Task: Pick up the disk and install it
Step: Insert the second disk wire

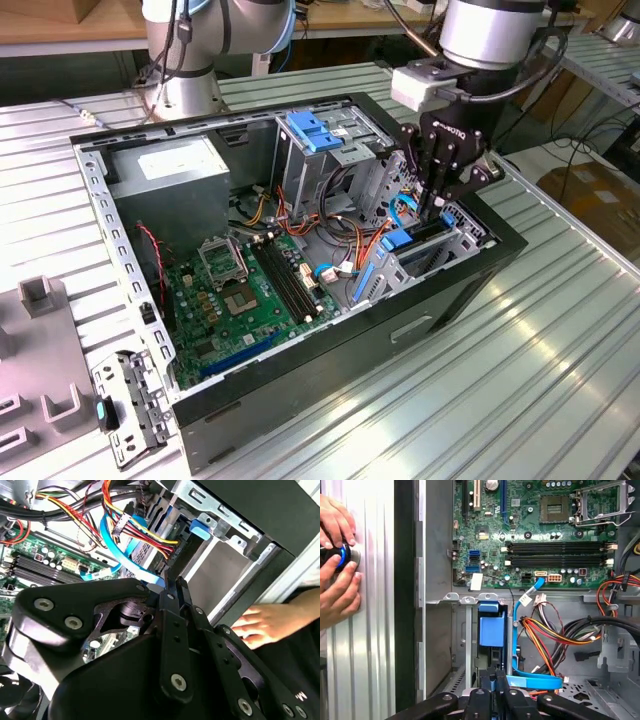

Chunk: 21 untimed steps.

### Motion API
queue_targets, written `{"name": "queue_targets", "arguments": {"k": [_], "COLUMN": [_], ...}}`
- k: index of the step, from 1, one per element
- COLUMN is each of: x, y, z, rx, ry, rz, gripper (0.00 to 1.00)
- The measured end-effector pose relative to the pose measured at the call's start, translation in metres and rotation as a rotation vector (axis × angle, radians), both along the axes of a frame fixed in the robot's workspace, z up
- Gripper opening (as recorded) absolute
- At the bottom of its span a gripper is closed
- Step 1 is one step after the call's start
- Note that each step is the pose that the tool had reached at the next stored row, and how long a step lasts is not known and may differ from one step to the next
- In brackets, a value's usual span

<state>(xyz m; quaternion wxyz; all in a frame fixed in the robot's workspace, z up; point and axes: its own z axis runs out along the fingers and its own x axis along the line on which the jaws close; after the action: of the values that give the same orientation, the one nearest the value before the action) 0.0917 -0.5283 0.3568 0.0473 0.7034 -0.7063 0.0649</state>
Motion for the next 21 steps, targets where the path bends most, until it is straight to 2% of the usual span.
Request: {"name": "queue_targets", "arguments": {"k": [1,4,9,15,21], "x": [0.0000,0.0000,0.0009,0.0018,0.0035], "y": [-0.0011,-0.0051,-0.0064,-0.0112,-0.0114], "z": [-0.0005,-0.0026,-0.0051,-0.0066,-0.0090], "rx": [0.0333,0.0572,0.0584,0.0643,0.0661], "ry": [0.0000,-0.0001,-0.0004,-0.0006,-0.0007], "rz": [0.000,0.000,-0.011,-0.015,-0.022], "gripper": [0.16,0.16,0.16,0.16,0.16]}}
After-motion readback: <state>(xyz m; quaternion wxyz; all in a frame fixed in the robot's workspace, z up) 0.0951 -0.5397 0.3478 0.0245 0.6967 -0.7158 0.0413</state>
